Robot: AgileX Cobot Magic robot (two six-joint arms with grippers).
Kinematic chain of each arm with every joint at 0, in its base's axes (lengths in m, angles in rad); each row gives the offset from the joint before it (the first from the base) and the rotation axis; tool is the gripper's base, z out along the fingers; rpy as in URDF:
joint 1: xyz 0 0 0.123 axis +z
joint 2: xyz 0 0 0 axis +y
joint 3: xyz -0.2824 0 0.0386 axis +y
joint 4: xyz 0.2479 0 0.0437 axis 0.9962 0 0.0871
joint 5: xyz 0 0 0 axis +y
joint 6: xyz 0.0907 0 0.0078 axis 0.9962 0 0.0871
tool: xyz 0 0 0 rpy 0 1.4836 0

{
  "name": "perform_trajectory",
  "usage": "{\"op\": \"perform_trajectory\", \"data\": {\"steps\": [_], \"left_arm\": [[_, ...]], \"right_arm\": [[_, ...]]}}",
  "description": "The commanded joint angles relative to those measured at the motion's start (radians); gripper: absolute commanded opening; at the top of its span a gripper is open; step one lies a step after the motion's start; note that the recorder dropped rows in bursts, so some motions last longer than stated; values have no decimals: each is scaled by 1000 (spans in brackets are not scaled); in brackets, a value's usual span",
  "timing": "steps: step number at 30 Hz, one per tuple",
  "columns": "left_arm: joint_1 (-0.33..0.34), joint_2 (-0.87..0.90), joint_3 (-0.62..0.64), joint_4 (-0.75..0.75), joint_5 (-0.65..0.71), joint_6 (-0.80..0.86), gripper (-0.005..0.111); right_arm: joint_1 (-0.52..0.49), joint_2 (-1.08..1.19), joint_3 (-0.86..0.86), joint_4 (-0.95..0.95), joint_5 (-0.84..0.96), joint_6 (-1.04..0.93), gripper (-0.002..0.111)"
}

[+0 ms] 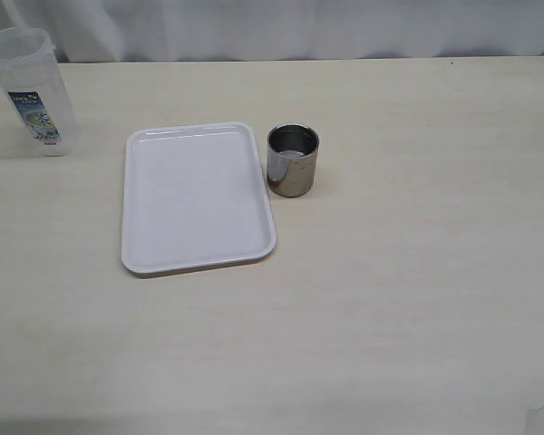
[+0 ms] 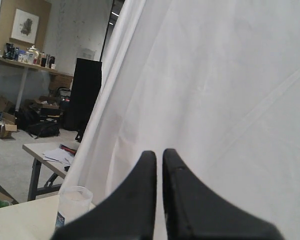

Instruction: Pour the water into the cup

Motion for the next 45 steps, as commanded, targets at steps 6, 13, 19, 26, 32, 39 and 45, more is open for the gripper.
{"op": "perform_trajectory", "data": {"steps": [6, 13, 19, 26, 32, 39, 45], "left_arm": [[-1, -72, 20, -2, 42, -2, 0], [-1, -89, 20, -93, 51, 12, 0], [-1, -198, 82, -213, 41, 162, 0], [1, -425, 226, -211, 111, 190, 0], [1, -553, 336, -198, 277, 190, 0], [1, -553, 410, -185, 324, 190, 0], [1, -553, 410, -188, 501, 190, 0]], "right_arm": [[-5, -5, 3, 10, -1, 0, 4], [-5, -4, 3, 10, -1, 2, 4], [-5, -4, 3, 10, -1, 2, 4], [-5, -4, 3, 10, -1, 2, 4], [-5, -4, 3, 10, -1, 2, 4], [-5, -4, 5, 10, -3, 2, 4], [-5, -4, 5, 10, -3, 2, 4]]}}
